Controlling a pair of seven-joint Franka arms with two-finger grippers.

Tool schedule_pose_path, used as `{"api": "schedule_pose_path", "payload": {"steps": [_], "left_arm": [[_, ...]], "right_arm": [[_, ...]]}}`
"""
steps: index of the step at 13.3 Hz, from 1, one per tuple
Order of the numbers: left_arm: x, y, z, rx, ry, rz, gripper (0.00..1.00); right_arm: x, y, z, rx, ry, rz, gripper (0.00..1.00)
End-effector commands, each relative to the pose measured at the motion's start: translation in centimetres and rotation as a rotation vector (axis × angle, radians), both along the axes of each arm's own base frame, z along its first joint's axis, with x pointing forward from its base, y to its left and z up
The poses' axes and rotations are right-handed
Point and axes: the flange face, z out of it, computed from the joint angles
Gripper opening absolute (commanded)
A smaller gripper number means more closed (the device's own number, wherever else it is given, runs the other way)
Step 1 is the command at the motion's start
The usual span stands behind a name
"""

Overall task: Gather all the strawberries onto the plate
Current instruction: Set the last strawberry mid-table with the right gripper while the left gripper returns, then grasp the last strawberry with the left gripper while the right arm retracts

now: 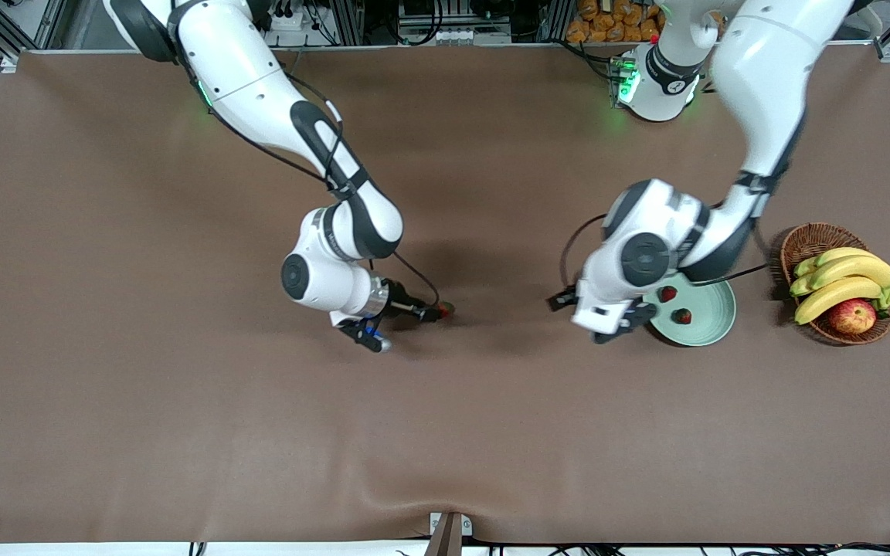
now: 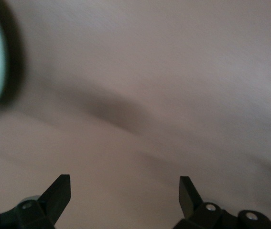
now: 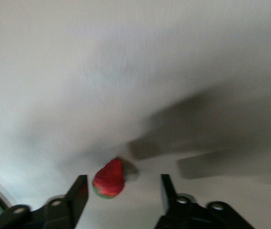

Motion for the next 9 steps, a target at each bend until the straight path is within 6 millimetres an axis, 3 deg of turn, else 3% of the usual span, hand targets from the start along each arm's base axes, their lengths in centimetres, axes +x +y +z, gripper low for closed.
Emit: {"api": "schedule_pose_path", "payload": {"steps": [1, 3, 5, 9], "left_arm": [[0.5, -6.2, -1.3, -0.044, -0.01, 0.038, 1.0], [0.1, -9.9, -1.3, -0.098, -0.067, 0.031, 1.0], [0.3, -12.5, -1.1, -0.175, -0.138, 0.028, 1.0], [0.4, -16.2, -3.9, -0.269, -0.208, 0.141, 1.0]], "right_arm": [[2.4, -4.8, 4.1, 0.037, 0.05, -0.011, 1.0], [3.9, -9.7, 7.1, -0.046, 0.06, 0.053, 1.0], [4.8, -14.5, 11.6, -0.188, 0.029, 0.154, 1.0], [4.3, -24.5, 20.9, -0.345, 0.04, 0.242, 1.0]]}}
